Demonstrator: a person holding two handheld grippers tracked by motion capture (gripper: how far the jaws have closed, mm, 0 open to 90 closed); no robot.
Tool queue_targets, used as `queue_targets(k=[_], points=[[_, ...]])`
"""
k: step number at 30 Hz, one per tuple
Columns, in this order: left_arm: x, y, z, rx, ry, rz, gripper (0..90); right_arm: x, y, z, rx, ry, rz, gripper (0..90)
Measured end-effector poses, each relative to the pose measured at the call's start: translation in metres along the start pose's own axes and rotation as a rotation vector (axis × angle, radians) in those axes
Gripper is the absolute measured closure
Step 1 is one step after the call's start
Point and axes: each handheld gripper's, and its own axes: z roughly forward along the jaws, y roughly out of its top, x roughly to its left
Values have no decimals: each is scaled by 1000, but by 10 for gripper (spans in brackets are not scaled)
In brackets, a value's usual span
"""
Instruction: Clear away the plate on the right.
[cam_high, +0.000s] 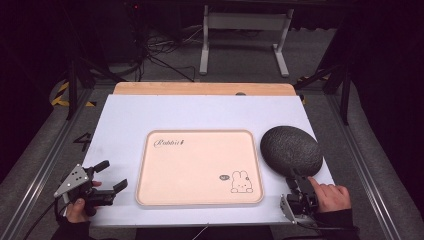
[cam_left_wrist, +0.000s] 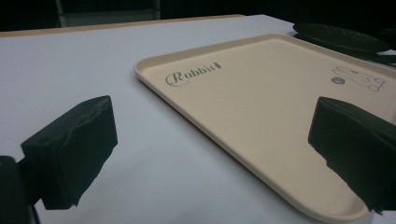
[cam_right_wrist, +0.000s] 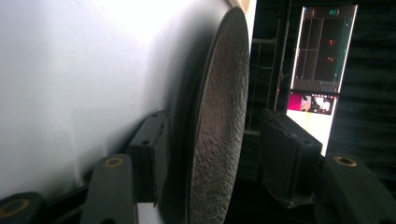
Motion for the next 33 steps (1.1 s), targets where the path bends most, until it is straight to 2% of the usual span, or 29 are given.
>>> queue_targets(k=[4,9,19,21,26,30,33], points=[[0,0,0,0,0,0,20,-2,-2,7,31,6,-9,517],[0,0,0,0,0,0,20,-1,-3,16,68,20,1,573],[0,0,0,-1,2,0,21,-1,-1,23,88,31,4,630],[0,0,0,-2,3,0,20,-1,0,24,95,42,19,664],[-1,0,0,-3,4,-2,21,0,3,25,119,87,24,816],[0,0,1,-2,2,0,20,1,5,25,140,80,28,827],[0,0,1,-1,2,0,20,0,6,25,147,80,51,843]])
